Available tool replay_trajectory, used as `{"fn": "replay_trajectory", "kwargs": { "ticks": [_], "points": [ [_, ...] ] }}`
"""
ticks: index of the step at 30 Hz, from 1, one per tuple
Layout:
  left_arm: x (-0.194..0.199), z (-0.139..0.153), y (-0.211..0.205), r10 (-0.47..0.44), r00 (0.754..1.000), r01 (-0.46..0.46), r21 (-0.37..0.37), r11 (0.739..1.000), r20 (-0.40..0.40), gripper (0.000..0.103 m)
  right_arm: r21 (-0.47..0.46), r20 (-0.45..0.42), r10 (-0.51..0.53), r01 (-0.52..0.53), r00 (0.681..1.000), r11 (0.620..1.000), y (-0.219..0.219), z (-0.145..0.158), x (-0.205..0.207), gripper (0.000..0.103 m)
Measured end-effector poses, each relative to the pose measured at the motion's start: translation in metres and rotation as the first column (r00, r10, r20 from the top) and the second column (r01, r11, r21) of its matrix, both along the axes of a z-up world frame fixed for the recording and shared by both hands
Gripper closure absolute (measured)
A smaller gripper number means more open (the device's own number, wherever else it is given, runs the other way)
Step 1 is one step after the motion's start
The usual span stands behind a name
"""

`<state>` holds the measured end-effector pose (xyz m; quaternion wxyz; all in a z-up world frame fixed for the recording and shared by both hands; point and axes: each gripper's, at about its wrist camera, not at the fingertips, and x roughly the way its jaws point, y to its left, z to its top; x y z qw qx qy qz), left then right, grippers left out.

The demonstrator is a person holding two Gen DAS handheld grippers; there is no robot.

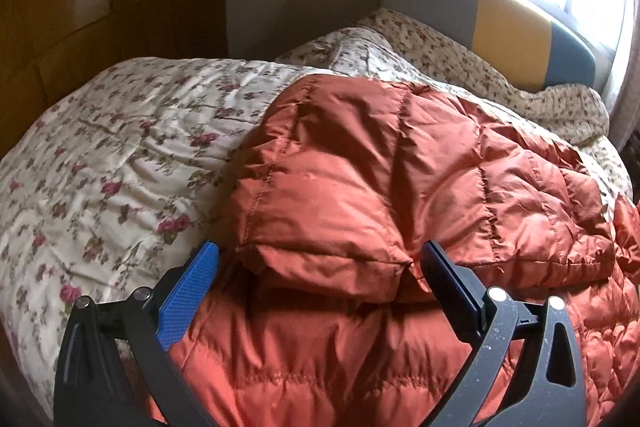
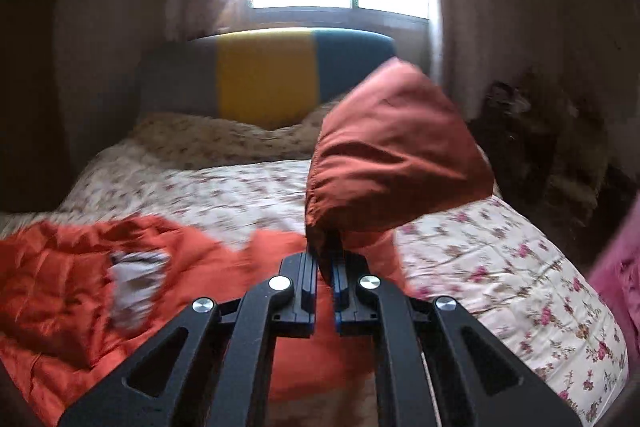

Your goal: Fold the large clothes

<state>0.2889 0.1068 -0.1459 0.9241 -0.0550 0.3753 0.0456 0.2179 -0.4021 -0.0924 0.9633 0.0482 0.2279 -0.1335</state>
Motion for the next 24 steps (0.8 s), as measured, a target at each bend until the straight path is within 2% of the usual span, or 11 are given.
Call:
{"fn": "replay_trajectory", "kwargs": {
  "ticks": [6, 11, 16, 20, 21, 24],
  "points": [
    [-0.016, 0.000, 0.010, 0.044, 0.999, -0.041, -0.083, 0.996, 0.028, 0.003, -0.062, -0.025, 0.151, -0.153, 0.988, 0.986, 0.080, -0.005, 0.004, 0.098],
    [-0.031, -0.005, 0.016, 0.053, 0.998, -0.047, -0.154, 0.987, 0.032, 0.003, -0.137, -0.043, 0.301, -0.304, 0.953, 0.943, 0.146, -0.014, 0.004, 0.098],
    [-0.037, -0.004, 0.022, 0.061, 0.997, -0.049, -0.201, 0.978, 0.050, 0.003, -0.272, -0.092, 0.469, -0.475, 0.878, 0.837, 0.220, -0.028, 0.000, 0.098],
    [-0.039, -0.006, 0.025, 0.062, 0.997, -0.051, -0.214, 0.976, 0.049, 0.003, -0.385, -0.163, 0.572, -0.585, 0.804, 0.714, 0.268, -0.047, -0.005, 0.098],
    [-0.039, -0.006, 0.025, 0.063, 0.997, -0.051, -0.215, 0.975, 0.050, 0.003, -0.399, -0.186, 0.589, -0.608, 0.787, 0.686, 0.276, -0.053, -0.004, 0.098],
    [-0.040, -0.005, 0.024, 0.062, 0.997, -0.050, -0.214, 0.976, 0.051, 0.003, -0.388, -0.234, 0.626, -0.661, 0.744, 0.642, 0.286, -0.063, 0.000, 0.098]
  ]
}}
